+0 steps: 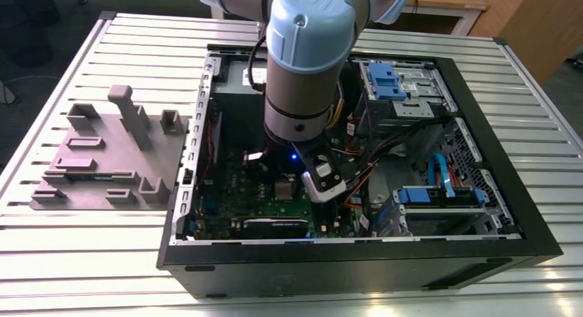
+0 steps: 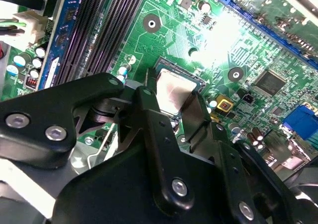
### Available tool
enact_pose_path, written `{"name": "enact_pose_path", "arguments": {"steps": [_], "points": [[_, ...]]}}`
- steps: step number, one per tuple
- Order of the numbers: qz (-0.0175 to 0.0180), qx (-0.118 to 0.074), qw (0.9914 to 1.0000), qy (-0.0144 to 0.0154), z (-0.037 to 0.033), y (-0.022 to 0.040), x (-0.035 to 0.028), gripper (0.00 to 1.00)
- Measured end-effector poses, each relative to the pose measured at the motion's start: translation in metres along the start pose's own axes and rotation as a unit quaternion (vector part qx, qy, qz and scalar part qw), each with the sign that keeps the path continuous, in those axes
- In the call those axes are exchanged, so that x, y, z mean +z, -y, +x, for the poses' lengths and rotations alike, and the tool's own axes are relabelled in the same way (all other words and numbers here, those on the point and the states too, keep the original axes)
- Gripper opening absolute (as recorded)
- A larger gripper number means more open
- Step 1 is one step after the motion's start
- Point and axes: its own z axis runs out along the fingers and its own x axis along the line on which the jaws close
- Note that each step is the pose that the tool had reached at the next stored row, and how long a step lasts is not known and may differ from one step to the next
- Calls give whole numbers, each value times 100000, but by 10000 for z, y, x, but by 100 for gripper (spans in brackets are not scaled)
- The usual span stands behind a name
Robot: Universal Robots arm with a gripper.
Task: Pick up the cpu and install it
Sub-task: 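Place the cpu into insertion slot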
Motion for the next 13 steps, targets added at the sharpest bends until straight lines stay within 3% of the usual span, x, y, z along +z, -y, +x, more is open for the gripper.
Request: {"name": "enact_pose_path", "arguments": {"steps": [13], "points": [[13,453,99999,2,0,0,-22,44]]}}
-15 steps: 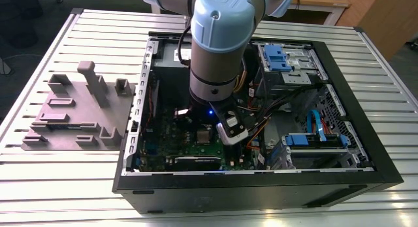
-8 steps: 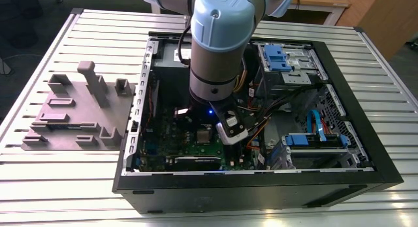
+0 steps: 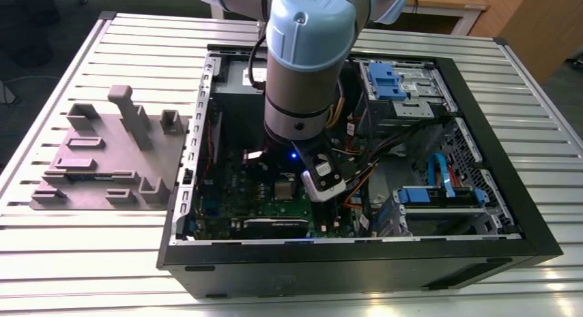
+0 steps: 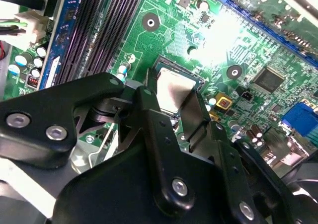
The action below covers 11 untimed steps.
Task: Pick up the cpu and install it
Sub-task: 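Place the cpu into insertion slot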
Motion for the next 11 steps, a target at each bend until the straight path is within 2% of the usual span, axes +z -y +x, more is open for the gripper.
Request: {"name": "enact_pose_path", "arguments": {"steps": [5,7,8,11], "points": [[7,2,100000,-8,0,0,0,44],[9,2,100000,-4,0,0,1,46],[9,3,100000,-3,0,0,1,52],[10,4,100000,-4,0,0,2,52]]}}
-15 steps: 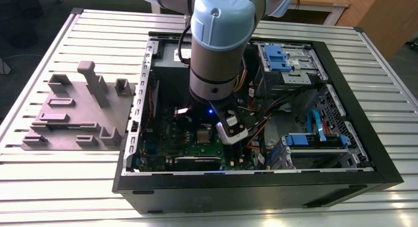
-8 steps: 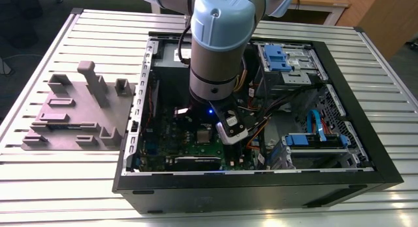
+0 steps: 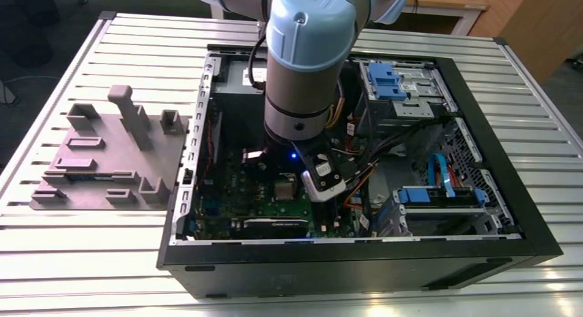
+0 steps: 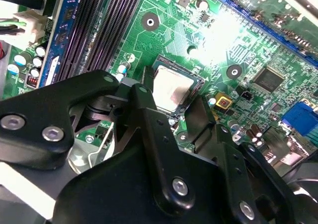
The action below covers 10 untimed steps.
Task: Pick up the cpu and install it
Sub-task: 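Place the cpu into insertion slot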
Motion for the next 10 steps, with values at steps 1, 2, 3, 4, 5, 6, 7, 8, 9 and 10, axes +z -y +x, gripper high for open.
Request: {"name": "enact_pose_path", "arguments": {"steps": [1,2,3,4,5,6,7,8,9,10], "points": [[0,-3,100000,0,0,0,0,52],[-3,-3,100000,0,0,0,1,52],[-5,-6,100000,0,-3,0,1,52],[-15,-8,100000,-4,-9,0,2,52],[-16,-3,100000,-14,-17,-1,1,52],[-9,-3,100000,-24,-28,-1,0,52],[-6,-7,100000,-25,-32,0,0,52],[2,-8,100000,-29,-32,0,0,52],[6,-49,100000,-30,-32,0,0,52],[2,-107,100000,-28,-32,-1,3,52]]}}
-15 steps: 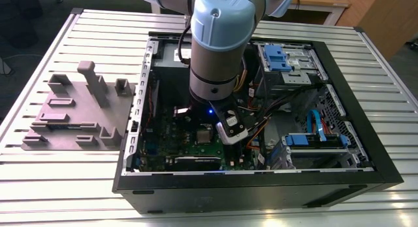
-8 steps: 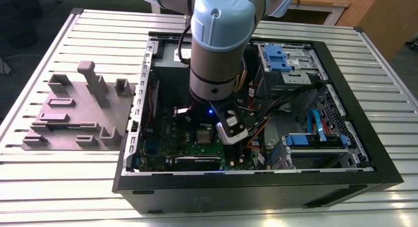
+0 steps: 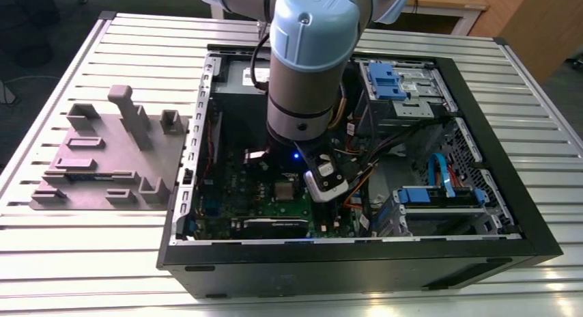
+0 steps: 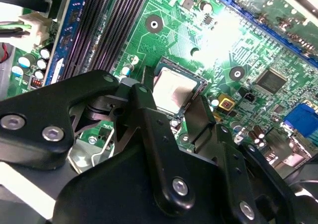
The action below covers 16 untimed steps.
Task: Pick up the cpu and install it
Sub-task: 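Place the cpu into insertion slot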
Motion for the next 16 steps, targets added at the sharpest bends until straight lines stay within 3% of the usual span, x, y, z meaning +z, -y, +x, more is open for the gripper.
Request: {"name": "enact_pose_path", "arguments": {"steps": [12,16], "points": [[0,-265,100000,1,0,0,33,52],[-14,-269,100000,8,-1,1,33,45]]}}
